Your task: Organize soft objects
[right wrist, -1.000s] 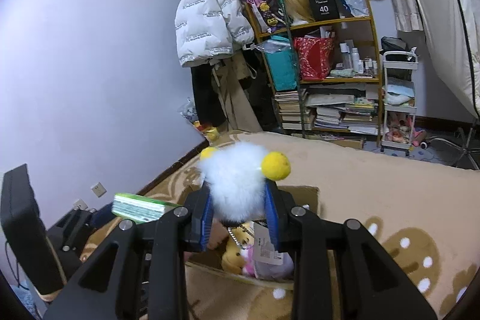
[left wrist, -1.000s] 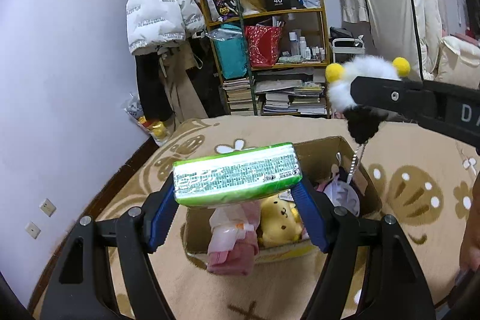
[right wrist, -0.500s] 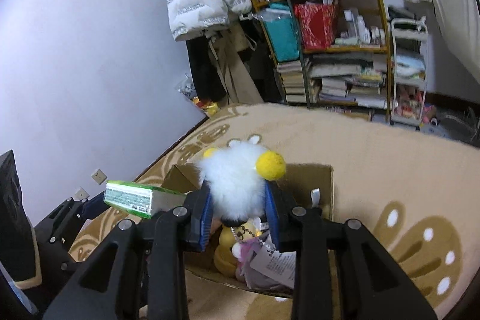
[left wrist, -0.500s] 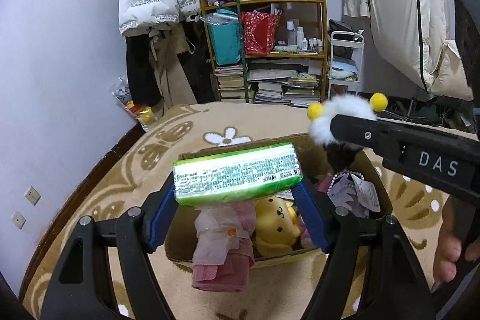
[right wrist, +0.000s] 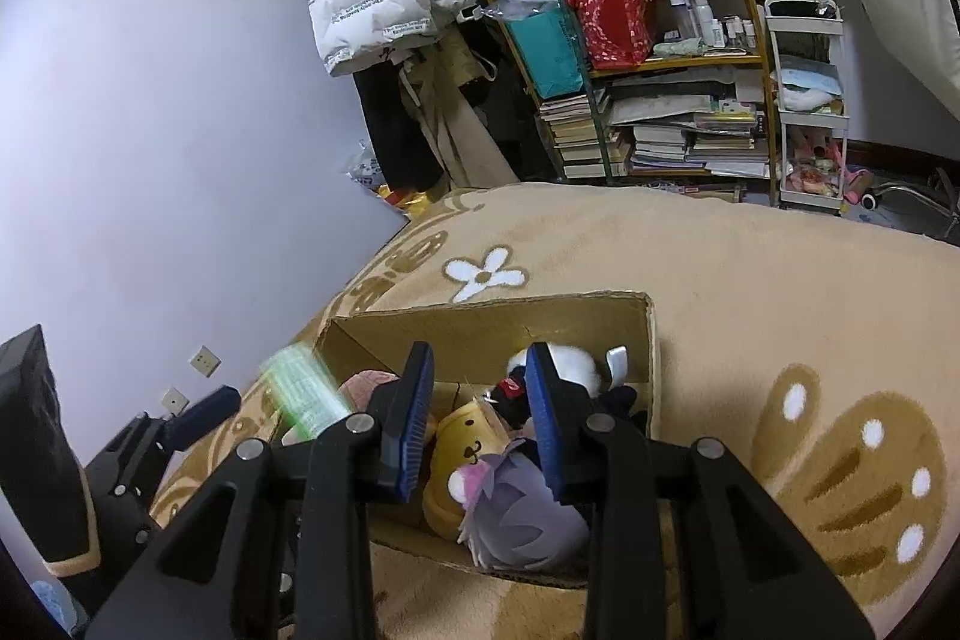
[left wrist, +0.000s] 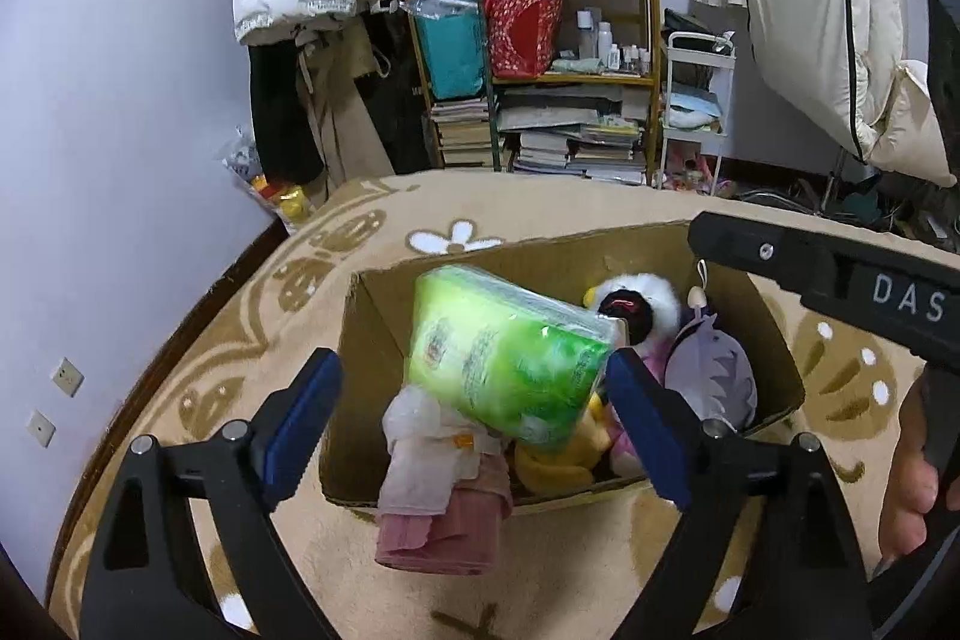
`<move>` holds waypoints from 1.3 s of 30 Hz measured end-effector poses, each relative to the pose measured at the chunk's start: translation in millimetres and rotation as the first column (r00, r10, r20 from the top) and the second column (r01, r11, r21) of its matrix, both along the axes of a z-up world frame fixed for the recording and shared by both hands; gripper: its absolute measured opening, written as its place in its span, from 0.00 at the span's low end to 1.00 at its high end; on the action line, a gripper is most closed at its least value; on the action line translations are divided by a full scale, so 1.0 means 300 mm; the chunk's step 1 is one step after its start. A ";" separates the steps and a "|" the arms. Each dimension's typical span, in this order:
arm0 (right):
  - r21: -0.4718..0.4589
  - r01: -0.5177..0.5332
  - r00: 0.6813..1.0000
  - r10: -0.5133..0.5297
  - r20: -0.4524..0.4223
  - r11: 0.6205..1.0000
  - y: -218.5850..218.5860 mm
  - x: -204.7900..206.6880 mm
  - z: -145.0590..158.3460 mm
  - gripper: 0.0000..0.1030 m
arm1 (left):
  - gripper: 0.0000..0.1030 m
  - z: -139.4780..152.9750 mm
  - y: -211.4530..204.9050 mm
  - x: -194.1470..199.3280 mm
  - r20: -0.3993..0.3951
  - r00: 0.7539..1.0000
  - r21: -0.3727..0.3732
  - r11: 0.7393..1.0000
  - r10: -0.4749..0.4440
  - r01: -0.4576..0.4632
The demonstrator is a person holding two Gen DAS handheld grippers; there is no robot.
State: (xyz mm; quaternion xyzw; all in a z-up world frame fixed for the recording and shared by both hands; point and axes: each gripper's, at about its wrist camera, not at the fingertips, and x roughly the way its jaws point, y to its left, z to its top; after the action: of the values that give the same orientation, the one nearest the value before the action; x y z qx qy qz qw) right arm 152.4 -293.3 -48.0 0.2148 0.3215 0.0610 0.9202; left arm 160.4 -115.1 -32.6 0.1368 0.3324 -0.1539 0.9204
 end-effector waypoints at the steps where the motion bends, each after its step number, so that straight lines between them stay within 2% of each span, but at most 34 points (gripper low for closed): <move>1: -0.004 0.000 1.000 0.000 0.000 1.000 0.004 -0.001 0.002 0.33 | 0.87 0.002 0.001 -0.002 -0.001 1.000 -0.001 1.000 0.000 0.000; 5: -0.014 0.002 1.000 -0.002 0.006 1.000 0.011 -0.023 0.018 0.33 | 0.91 0.007 0.009 -0.014 -0.018 1.000 -0.008 1.000 0.012 -0.012; 7: -0.028 0.008 1.000 -0.007 0.007 1.000 0.015 -0.036 0.028 0.33 | 0.91 0.014 0.022 -0.032 0.000 1.000 -0.004 1.000 0.031 -0.031; 8: -0.038 0.012 1.000 -0.012 0.010 0.999 0.018 -0.046 0.035 0.36 | 0.91 0.018 0.032 -0.042 0.009 0.999 -0.001 0.999 0.038 -0.038; 10: -0.053 0.018 1.000 -0.017 0.020 0.998 0.024 -0.065 0.047 0.56 | 0.91 0.022 0.050 -0.055 0.011 0.998 0.013 0.998 0.054 -0.054; 14: -0.088 0.022 0.999 -0.020 0.027 0.996 0.038 -0.103 0.073 0.61 | 0.91 0.043 0.086 -0.081 0.005 0.997 0.008 0.997 0.081 -0.081; 16: -0.088 0.023 0.999 -0.021 0.029 0.996 0.040 -0.123 0.086 0.72 | 0.94 0.060 0.106 -0.102 0.010 0.996 0.011 0.996 0.087 -0.088; 18: -0.102 0.033 0.999 -0.028 0.046 0.994 0.043 -0.154 0.106 0.74 | 0.98 0.080 0.123 -0.129 0.032 0.995 0.017 0.995 0.096 -0.097; 20: -0.119 0.041 0.997 -0.033 0.063 0.992 0.045 -0.187 0.131 0.79 | 0.98 0.101 0.138 -0.153 0.055 0.993 0.022 0.994 0.101 -0.103; 22: -0.128 0.052 0.996 -0.041 0.084 0.990 0.045 -0.222 0.160 0.94 | 0.98 0.122 0.150 -0.177 0.067 0.992 0.023 0.994 0.103 -0.105; 26: -0.139 0.066 0.991 -0.049 0.124 0.988 0.050 -0.286 0.212 1.00 | 0.99 0.170 0.185 -0.226 0.079 0.991 -0.004 0.994 0.109 -0.110; 29: -0.153 0.088 0.984 -0.062 0.165 0.984 0.055 -0.348 0.240 1.00 | 0.99 0.199 0.210 -0.268 0.089 0.990 -0.020 0.994 0.106 -0.105; 39: -0.181 0.151 0.977 -0.118 0.178 0.972 0.023 -0.511 0.239 1.00 | 0.99 0.256 0.276 -0.419 0.155 0.981 -0.020 0.993 0.115 -0.113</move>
State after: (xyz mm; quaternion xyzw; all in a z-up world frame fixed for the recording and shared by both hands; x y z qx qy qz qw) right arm -1.0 -286.5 23.8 0.1396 0.2328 -0.0156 0.9623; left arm 34.7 -32.2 44.3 0.1242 0.2660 -0.0914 0.9516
